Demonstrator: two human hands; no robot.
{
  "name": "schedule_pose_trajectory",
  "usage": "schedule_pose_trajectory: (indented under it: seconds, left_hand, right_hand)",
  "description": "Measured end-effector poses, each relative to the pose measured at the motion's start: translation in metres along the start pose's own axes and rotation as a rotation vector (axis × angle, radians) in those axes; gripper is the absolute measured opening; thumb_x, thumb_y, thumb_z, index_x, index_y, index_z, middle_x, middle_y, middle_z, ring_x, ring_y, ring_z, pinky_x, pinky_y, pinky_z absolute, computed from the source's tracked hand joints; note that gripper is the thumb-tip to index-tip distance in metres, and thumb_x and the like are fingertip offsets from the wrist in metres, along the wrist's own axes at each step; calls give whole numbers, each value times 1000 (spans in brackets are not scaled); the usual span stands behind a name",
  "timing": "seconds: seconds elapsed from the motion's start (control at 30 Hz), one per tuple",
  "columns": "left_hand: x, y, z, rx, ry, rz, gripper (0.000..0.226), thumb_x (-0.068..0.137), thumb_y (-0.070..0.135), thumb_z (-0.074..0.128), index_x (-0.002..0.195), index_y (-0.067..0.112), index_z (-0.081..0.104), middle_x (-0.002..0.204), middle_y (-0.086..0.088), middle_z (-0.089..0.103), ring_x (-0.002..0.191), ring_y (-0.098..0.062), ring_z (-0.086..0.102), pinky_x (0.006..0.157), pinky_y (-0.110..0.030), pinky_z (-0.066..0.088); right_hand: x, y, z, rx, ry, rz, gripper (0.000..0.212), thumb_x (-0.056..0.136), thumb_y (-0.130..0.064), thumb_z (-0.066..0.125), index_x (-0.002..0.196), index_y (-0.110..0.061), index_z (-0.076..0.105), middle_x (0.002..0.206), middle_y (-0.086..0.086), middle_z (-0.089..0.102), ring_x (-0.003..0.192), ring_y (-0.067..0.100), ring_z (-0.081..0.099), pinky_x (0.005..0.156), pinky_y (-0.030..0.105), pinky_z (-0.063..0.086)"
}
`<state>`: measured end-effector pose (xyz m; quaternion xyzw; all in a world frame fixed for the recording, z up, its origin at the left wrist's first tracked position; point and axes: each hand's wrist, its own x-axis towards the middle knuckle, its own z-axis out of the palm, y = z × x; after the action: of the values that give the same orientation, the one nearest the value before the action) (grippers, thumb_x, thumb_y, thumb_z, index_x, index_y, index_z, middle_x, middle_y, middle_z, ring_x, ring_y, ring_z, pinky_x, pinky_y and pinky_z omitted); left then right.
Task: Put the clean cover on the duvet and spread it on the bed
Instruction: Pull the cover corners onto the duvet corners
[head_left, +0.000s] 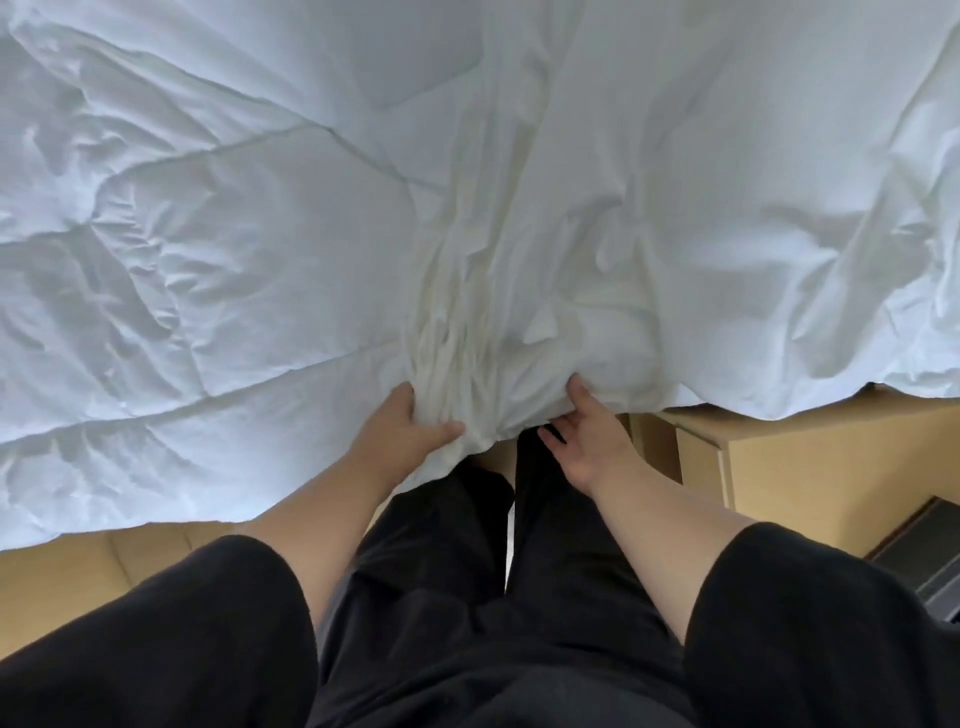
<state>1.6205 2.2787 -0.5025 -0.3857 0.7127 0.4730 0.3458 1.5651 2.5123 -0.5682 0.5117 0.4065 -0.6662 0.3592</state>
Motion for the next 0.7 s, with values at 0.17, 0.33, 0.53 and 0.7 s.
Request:
schedule_pose_trajectory:
  seconds: [0.17,0.33,0.53,0.7]
  left_hand:
    - [-10,3,13,-291,-175,-27,85,76,23,88,145,25,40,130,7,59,120,-14,57,106,-37,47]
    - [-28,19,6,-313,-276,66,68,75,34,88,135,31,55,124,8,68,118,-13,63,105,-42,50]
    - [-78,68,-15,-108,-166,197,61,59,57,87,114,45,62,104,26,70,96,5,65,80,-14,50]
    - [-127,117,-53,119,312,323,34,75,46,67,105,32,58,90,21,60,84,-4,53,59,-10,32]
  right_hand:
    - [-7,-4,35,133,1,1,53,79,-37,84,125,-17,66,111,8,77,95,28,76,74,41,62]
    - [-34,-15,69,212,-147,24,39,83,-19,75,121,-10,74,120,13,73,106,34,72,91,49,58]
    - [-115,-59,97,-3,-238,-206,23,79,-17,79,101,-13,82,113,10,76,100,25,75,77,39,61]
    - [-185,-102,126,-217,-261,-452,31,72,-26,87,101,-31,79,107,-5,78,92,13,75,73,36,62]
